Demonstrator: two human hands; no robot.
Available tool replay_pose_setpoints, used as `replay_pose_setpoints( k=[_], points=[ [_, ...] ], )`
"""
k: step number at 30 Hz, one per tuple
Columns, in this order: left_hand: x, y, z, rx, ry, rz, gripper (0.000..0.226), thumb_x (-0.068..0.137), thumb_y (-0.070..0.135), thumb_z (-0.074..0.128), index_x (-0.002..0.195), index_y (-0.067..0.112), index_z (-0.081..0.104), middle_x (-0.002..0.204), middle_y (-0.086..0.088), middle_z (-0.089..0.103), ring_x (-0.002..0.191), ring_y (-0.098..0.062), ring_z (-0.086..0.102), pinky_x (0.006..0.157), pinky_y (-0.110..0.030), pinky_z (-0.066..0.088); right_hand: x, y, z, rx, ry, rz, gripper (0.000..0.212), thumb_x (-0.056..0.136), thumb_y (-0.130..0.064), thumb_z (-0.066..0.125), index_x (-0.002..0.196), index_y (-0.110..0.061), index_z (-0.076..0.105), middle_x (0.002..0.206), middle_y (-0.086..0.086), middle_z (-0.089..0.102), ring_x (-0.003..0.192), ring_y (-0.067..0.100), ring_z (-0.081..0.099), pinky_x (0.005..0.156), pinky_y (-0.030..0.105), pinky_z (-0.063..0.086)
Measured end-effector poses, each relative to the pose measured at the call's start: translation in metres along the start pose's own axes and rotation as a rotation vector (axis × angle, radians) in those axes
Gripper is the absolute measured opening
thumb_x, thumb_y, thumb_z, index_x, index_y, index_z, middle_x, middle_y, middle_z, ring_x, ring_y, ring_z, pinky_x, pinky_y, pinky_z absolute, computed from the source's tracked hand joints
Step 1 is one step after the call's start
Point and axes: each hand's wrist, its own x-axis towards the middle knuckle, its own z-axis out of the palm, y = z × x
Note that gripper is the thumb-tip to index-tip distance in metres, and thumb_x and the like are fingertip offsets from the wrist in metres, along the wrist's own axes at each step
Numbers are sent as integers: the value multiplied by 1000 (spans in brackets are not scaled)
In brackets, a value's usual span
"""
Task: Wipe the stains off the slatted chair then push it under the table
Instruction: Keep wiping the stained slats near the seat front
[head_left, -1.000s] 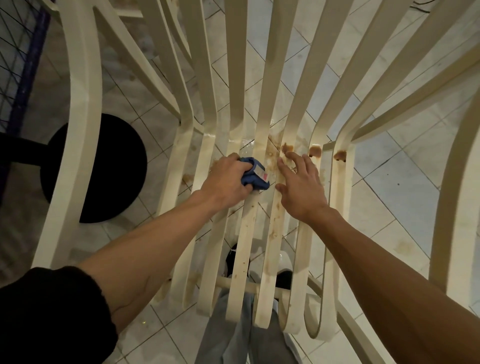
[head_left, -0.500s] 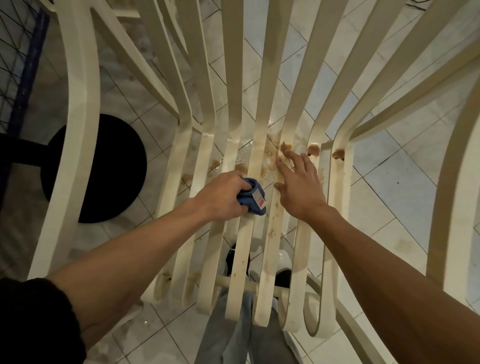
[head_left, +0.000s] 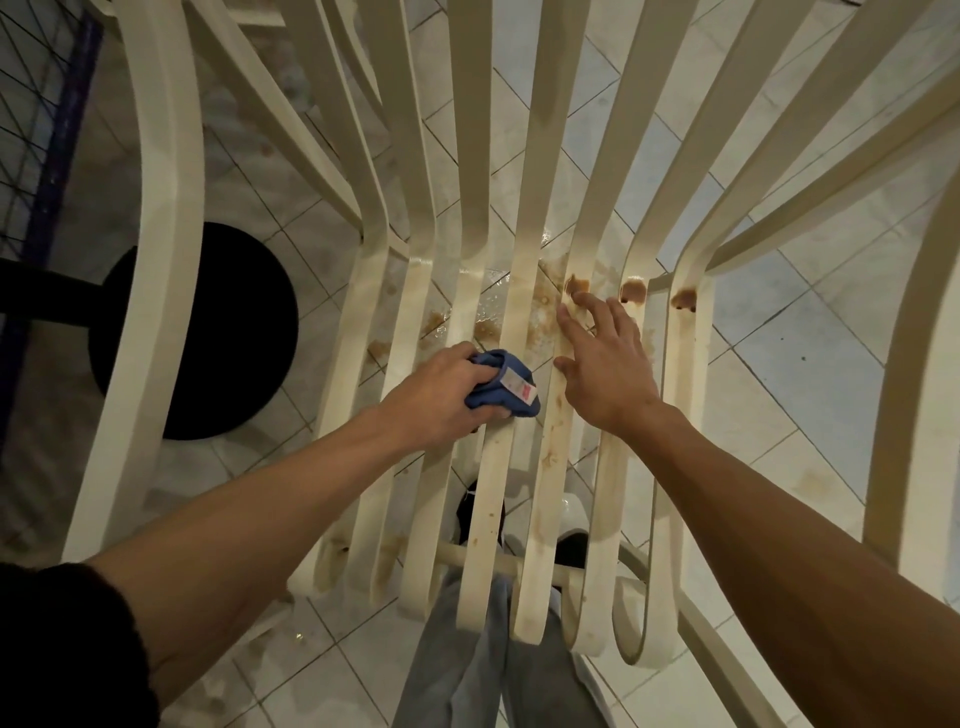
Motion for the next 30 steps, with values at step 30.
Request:
replay_pose_setpoints(
  k=[30],
  points=[
    [18, -10, 9, -4, 109, 172, 38, 84, 41, 71, 119, 27, 69, 131, -6, 52, 111, -27, 48, 99, -38, 39, 0, 2, 3, 23, 32, -1, 62, 100, -33, 48, 155, -24, 20, 162, 3, 9, 149, 28, 0, 121, 47, 9]
  ],
)
